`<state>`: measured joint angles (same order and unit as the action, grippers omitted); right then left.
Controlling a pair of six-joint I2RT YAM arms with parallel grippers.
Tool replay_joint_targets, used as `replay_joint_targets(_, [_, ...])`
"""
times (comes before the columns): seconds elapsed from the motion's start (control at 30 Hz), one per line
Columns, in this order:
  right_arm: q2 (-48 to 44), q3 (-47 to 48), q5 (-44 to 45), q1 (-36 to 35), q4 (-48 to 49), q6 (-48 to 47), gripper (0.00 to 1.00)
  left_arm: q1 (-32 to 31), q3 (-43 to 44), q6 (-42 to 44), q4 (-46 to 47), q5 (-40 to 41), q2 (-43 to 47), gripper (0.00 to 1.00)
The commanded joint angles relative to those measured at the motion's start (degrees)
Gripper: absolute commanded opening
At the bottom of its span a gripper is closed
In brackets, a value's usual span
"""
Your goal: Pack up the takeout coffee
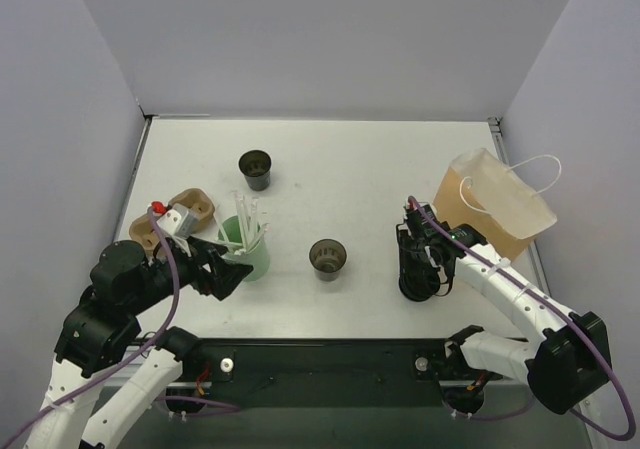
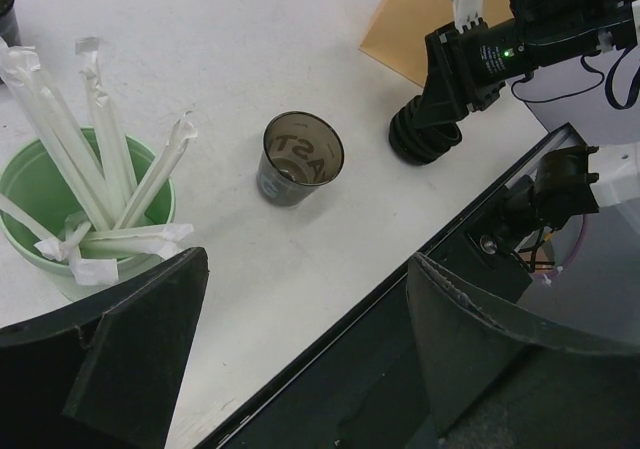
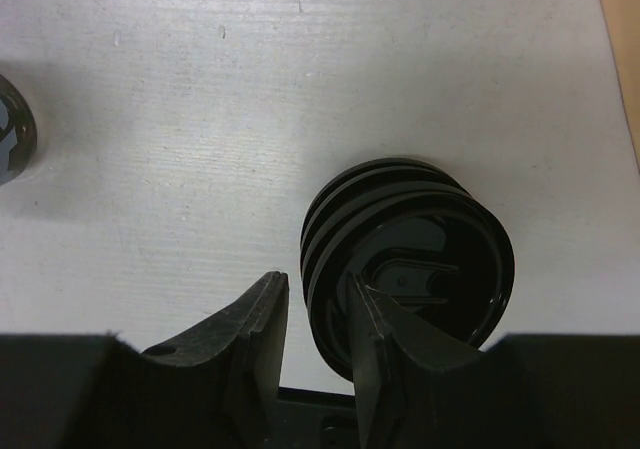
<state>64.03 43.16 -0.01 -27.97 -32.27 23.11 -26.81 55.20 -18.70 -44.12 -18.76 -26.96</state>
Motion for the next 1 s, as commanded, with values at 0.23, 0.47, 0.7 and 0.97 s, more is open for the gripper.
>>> replay_joint_targets(0.23, [-0.3, -1.7, 1.9, 0.8, -0.4, 1.7, 0.19, 0.0, 2.7, 0.8, -4.4, -1.9, 0.9, 0.9])
replay_joint_targets(0.47, [-5.2, 1.6, 3.4, 0.9, -3.2, 1.1, 0.16, 0.0, 7.7, -0.4, -6.3, -2.6, 1.6, 0.9])
replay_joint_targets(0.7, [-8.0, 7.1, -1.7, 0.8, -6.1, 0.3, 0.15, 0.0, 4.8, -4.0, -3.1, -4.5, 3.7, 0.89])
replay_joint_targets(0.97, [-19.0, 8.6, -29.0, -0.8, 10.6, 6.6, 0.14, 0.0, 2.2, -12.6, 5.0, -9.3, -0.8, 0.79])
